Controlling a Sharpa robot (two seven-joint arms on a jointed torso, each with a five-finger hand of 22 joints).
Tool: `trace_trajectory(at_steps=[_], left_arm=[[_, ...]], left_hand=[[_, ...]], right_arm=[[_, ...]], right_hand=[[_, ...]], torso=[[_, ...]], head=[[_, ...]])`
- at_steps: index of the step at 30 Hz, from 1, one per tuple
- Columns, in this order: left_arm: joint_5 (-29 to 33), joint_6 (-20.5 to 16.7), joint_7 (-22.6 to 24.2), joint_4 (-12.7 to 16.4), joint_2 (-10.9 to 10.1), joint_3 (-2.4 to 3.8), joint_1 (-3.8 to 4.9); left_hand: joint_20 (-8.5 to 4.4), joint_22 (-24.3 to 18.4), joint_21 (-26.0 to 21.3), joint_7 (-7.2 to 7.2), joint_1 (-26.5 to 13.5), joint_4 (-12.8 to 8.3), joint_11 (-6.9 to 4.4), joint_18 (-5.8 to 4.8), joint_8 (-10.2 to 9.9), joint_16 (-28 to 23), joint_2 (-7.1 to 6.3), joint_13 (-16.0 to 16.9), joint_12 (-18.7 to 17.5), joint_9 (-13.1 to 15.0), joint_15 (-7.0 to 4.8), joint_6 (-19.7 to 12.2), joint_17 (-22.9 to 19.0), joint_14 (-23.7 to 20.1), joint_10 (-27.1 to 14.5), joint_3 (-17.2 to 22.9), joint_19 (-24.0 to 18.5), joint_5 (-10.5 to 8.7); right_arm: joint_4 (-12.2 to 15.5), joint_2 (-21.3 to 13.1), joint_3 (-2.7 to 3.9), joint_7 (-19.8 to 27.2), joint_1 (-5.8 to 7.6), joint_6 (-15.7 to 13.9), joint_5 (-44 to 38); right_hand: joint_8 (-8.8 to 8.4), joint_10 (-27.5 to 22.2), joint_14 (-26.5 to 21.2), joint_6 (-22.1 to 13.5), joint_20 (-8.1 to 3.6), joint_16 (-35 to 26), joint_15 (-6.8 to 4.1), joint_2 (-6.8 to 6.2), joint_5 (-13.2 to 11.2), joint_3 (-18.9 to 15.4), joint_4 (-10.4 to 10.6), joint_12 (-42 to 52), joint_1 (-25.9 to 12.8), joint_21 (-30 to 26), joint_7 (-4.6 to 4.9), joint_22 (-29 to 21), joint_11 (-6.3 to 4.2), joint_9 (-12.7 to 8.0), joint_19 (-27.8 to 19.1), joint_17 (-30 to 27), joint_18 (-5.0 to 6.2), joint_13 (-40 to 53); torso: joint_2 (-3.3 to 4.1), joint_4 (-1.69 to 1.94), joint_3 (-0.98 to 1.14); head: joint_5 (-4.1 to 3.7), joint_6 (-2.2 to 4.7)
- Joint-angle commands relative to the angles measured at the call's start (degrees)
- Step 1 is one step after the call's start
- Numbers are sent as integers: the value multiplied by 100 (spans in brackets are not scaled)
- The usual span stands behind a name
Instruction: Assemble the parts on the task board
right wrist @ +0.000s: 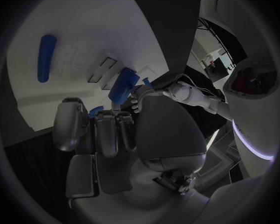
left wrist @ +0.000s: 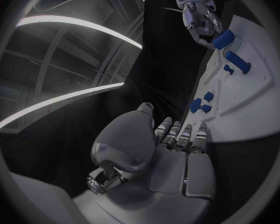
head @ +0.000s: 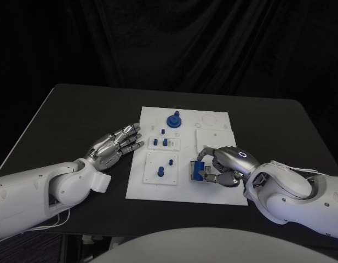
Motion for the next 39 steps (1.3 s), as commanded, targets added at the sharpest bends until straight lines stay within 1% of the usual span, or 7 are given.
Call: trace_trajectory(at_steps=[1, 12, 15, 17, 22, 31, 39], left_arm=[[-7, 62, 51, 16, 12, 6, -6], [-7, 83, 34, 3, 31, 6, -7], [-7, 87, 29, 0, 32, 6, -7], [-7, 88, 29, -1, 32, 6, -7], [-7, 92, 28, -9, 37, 6, -8], [-7, 98, 28, -12, 36, 6, -11], [-7, 78, 37, -8, 28, 6, -15]], left_hand=[[31, 2, 21, 37, 54, 16, -32, 92, 26, 30, 19, 9, 22, 9, 39, 13, 9, -6, 5, 20, 14, 29], [31, 1, 21, 51, 53, 20, -36, 92, 29, 32, 19, 9, 24, 10, 39, 21, 9, -5, 6, 19, 14, 28], [31, -1, 21, 60, 52, 22, -37, 92, 30, 33, 20, 9, 24, 10, 39, 22, 9, -5, 6, 19, 14, 28], [31, -1, 21, 60, 52, 22, -37, 92, 30, 33, 20, 9, 24, 10, 39, 22, 9, -5, 6, 19, 14, 28], [31, 0, 22, 73, 52, 26, -38, 91, 33, 41, 21, 10, 27, 11, 39, 30, 10, -4, 7, 19, 15, 28], [31, 1, 22, 82, 52, 27, -38, 91, 35, 45, 22, 10, 27, 12, 39, 37, 11, -3, 7, 19, 15, 28], [31, 3, 23, 87, 52, 29, -38, 91, 37, 52, 22, 10, 30, 13, 40, 43, 12, -1, 8, 19, 16, 28]], right_arm=[[-38, 30, -12, -142, -19, 197, 15], [-172, 140, -11, -118, -23, 345, 16], [-184, 150, -11, -100, -24, 375, 16], [-192, 155, -11, -91, -24, 390, 16], [-213, 175, -11, -83, -24, 423, 16], [-129, 87, -10, -39, -24, 202, 16], [245, -354, 11, -117, 70, -189, 16]], right_hand=[[-28, 253, 387, -49, 27, -37, 37, -65, -25, 21, -20, -30, 10, -42, 18, 1006, 42, -8, -26, 922, 63, 1141], [-486, 72, 352, -414, 33, -87, 39, -89, -184, 143, -17, -136, -14, -166, 18, 973, 38, -354, -84, 838, 88, 952], [-874, -266, 314, -772, 16, -142, 17, -96, -328, 180, -16, -377, -18, -275, -22, 945, 7, -624, -133, 750, 110, 575], [-1814, -762, 201, -1544, -21, -319, -44, -97, -361, 202, -9, -786, -9, -503, -132, 878, -75, -981, -237, 466, 161, -7], [-2532, -1065, 128, -2038, -154, -475, -191, -117, -541, 154, 0, -1275, -3, -702, -354, 828, -253, -1267, -301, 235, 190, -617], [-2570, -1049, 116, -2077, -201, -514, -228, -116, -755, 68, 16, -1342, -31, -789, -383, 811, -287, -1306, -316, 178, 198, -693], [-1626, -765, 209, -1091, -124, -396, -118, -32, -775, 67, 1, -1088, -39, -601, -154, 885, -132, -1133, -177, 341, 146, -389]], torso=[[-1, 3, 0], [2, 1, 5], [3, -2, 5], [2, -3, 5], [1, -2, 8], [-3, 4, 8], [0, 2, 8]], head=[[-1, -1], [5, -1], [12, -1], [12, -1], [11, -1], [17, -1], [18, -1]])
